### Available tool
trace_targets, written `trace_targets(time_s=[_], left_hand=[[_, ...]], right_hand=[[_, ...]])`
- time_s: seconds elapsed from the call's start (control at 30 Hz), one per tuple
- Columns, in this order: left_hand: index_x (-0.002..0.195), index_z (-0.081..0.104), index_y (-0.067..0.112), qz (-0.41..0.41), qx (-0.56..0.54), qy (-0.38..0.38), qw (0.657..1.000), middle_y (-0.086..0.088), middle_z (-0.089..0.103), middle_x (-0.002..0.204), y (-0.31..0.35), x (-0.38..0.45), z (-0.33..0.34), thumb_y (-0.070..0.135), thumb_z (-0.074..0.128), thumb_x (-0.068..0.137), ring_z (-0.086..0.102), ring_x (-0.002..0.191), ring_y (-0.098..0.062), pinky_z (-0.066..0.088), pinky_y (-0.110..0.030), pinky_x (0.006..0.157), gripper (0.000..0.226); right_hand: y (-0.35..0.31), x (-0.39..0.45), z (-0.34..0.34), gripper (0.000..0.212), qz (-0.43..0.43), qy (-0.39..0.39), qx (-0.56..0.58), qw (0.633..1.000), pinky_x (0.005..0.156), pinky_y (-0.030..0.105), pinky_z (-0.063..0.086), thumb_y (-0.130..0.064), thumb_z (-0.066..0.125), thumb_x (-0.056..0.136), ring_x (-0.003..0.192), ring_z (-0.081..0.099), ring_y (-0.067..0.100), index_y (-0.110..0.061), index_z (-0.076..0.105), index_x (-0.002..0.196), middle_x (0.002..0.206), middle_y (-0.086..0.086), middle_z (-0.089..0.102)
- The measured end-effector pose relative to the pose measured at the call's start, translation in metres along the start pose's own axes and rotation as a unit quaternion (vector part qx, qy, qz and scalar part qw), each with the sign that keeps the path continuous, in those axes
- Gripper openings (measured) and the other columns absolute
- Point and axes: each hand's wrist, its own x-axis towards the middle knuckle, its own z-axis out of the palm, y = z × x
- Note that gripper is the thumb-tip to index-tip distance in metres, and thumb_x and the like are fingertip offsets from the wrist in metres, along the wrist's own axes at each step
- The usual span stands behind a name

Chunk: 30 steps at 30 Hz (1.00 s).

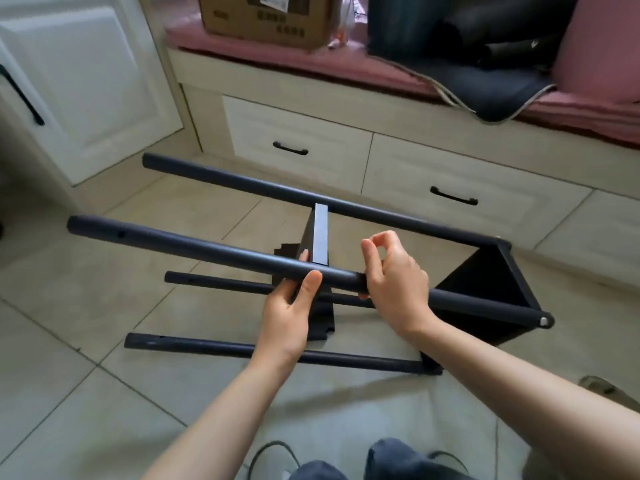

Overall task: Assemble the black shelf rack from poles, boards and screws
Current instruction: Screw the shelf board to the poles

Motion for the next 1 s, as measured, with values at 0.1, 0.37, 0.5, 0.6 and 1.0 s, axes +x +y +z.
trace_targets(time_s=[0.1,0.37,0.5,0.6,1.0], left_hand=[[0.135,0.055,0.043,-0.020,-0.011,0.008,1.000,0.027,0.061,0.126,-0.012,-0.011,-0.002,0.062,0.057,0.080,0.051,0.120,0.014,0.040,0.000,0.092,0.058],[0.117,0.054,0.047,-0.083,-0.001,0.029,0.996,0.042,0.066,0.093,-0.028,-0.047,-0.008,0.054,0.060,0.080,0.053,0.089,0.031,0.037,0.007,0.069,0.038],[0.111,0.065,0.029,-0.081,0.037,0.071,0.993,0.017,0.074,0.086,-0.027,-0.058,-0.010,0.056,0.061,0.078,0.065,0.086,0.012,0.044,0.002,0.071,0.043],[0.089,0.067,0.023,-0.078,0.087,0.101,0.988,0.017,0.071,0.068,-0.024,-0.067,-0.013,0.060,0.061,0.073,0.065,0.072,0.009,0.044,-0.002,0.061,0.041],[0.051,0.059,0.019,0.178,0.661,0.089,0.724,-0.001,0.054,0.041,0.013,-0.067,-0.045,0.069,0.057,0.073,0.056,0.040,-0.027,0.023,-0.020,0.044,0.054]], right_hand=[[0.003,-0.008,0.003,0.015,0.000,-0.024,-0.009,1.000,0.059,0.030,0.040,-0.043,0.036,0.103,0.061,0.064,0.016,-0.030,0.042,0.098,0.059,-0.005,0.060],[0.011,-0.038,0.006,0.022,-0.014,-0.053,-0.046,0.997,0.062,0.035,0.042,-0.043,0.037,0.103,0.066,0.065,0.023,-0.024,0.048,0.104,0.067,-0.004,0.065],[0.011,-0.046,0.009,0.022,-0.018,-0.067,-0.055,0.996,0.064,0.037,0.047,-0.044,0.036,0.103,0.066,0.065,0.022,-0.024,0.047,0.103,0.066,-0.004,0.064],[0.011,-0.052,0.011,0.023,-0.023,-0.072,-0.063,0.995,0.061,0.035,0.039,-0.045,0.035,0.103,0.069,0.066,0.026,-0.024,0.045,0.102,0.064,-0.003,0.066],[0.006,-0.062,0.011,0.024,-0.025,-0.104,-0.063,0.992,0.063,0.037,0.048,-0.044,0.033,0.104,0.068,0.065,0.028,-0.023,0.044,0.102,0.070,-0.003,0.068]])
